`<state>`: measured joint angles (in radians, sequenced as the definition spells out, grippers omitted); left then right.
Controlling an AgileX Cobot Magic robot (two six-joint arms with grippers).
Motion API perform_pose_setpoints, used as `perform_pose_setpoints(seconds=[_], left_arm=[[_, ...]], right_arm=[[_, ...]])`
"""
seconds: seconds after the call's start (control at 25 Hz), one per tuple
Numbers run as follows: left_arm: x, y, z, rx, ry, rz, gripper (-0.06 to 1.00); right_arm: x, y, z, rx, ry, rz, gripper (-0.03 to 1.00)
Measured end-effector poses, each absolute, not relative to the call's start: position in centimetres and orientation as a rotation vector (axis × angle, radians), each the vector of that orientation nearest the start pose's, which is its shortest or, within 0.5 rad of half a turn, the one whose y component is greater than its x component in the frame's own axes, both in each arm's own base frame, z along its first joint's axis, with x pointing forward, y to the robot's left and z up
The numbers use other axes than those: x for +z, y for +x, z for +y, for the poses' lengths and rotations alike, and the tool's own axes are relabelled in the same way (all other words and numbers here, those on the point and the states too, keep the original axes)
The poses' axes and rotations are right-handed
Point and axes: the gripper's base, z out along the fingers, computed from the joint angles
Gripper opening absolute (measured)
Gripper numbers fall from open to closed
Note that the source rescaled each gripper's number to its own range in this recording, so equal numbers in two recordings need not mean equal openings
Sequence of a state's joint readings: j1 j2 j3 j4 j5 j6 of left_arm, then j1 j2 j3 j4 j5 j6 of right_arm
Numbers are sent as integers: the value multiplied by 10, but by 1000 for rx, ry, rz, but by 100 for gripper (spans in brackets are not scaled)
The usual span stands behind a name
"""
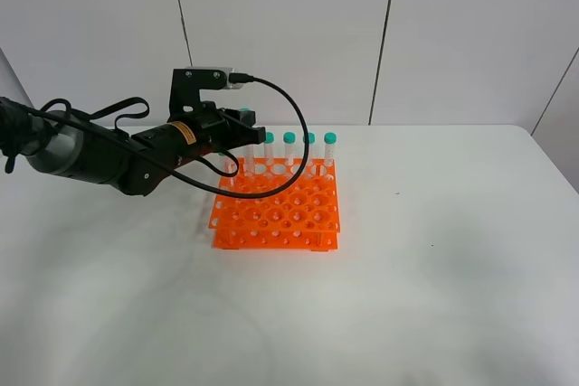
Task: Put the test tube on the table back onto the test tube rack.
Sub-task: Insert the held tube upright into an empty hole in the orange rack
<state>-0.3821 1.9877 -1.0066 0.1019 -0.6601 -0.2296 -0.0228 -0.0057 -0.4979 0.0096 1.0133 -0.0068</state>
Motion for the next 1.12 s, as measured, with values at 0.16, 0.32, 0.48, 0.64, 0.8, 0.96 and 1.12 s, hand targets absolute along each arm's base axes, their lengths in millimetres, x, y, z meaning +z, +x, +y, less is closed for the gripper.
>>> perform_pose_setpoints(seconds=[0.16, 0.32, 0.48, 0.64, 0.8, 0.96, 1.12], left_arm=[[162, 381, -159, -432, 259, 1814, 0], [163, 381, -159, -433, 259, 1812, 0], [163, 381, -159, -433, 259, 1812, 0], [162, 381, -159, -432, 259, 1814, 0], [151, 379, -158, -428, 262, 1844, 0], [145, 374, -157, -430, 259, 1851, 0], [141, 372, -155, -428, 246, 1860, 0]], right_arm=[[281, -4, 1, -8, 16, 1993, 30], [281, -4, 1, -8, 16, 1993, 30], [281, -4, 1, -8, 16, 1993, 30], [281, -4, 1, -8, 16, 1993, 30], [281, -4, 1, -8, 16, 1993, 30], [281, -4, 1, -8, 16, 1993, 30], [281, -4, 1, -8, 16, 1993, 30]])
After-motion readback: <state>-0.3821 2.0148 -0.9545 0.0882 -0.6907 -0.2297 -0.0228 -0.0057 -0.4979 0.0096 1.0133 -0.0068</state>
